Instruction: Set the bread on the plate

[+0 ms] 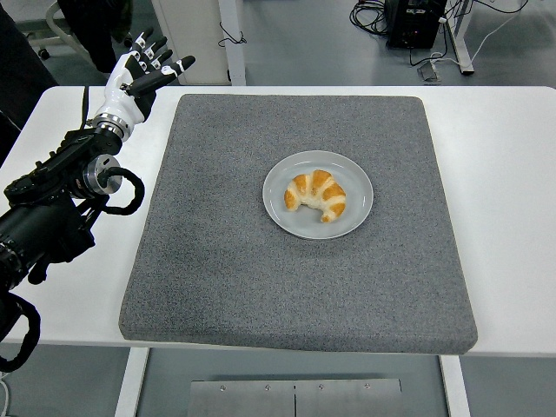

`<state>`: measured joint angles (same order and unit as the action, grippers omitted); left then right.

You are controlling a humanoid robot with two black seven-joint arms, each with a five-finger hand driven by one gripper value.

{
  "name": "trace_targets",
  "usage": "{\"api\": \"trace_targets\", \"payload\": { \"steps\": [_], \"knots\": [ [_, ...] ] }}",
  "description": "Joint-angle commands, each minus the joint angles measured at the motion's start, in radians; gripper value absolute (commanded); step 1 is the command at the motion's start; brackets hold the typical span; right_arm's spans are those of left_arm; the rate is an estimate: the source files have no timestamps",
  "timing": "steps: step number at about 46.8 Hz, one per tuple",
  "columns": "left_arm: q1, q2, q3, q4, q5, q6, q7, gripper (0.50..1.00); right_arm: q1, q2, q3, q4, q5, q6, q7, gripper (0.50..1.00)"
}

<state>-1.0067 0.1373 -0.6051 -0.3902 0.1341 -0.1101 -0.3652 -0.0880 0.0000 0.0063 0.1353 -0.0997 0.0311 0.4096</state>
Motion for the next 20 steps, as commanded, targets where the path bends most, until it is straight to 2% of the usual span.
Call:
{"api": "trace_targets", "payload": {
  "steps": [1, 12, 20],
  "knots": [
    [0.000, -0.015, -0.001, 0.024, -0.025, -0.017, 0.000, 0.969, 0.001, 0.000, -0.002, -0.008, 0.000, -0.002, 0.000, 1.000],
    [0.000, -0.016, -0.022, 0.067, -0.103, -0.085, 0.000, 0.969, 0.001, 0.000, 0.000, -0.008, 0.000, -0.002, 0.000, 1.000],
    [0.000, -0.019, -0.047, 0.071, -0.110, -0.094, 0.002, 0.969, 0.001, 0.000, 0.000, -0.006, 0.000, 0.000, 0.000, 1.000]
  ]
}}
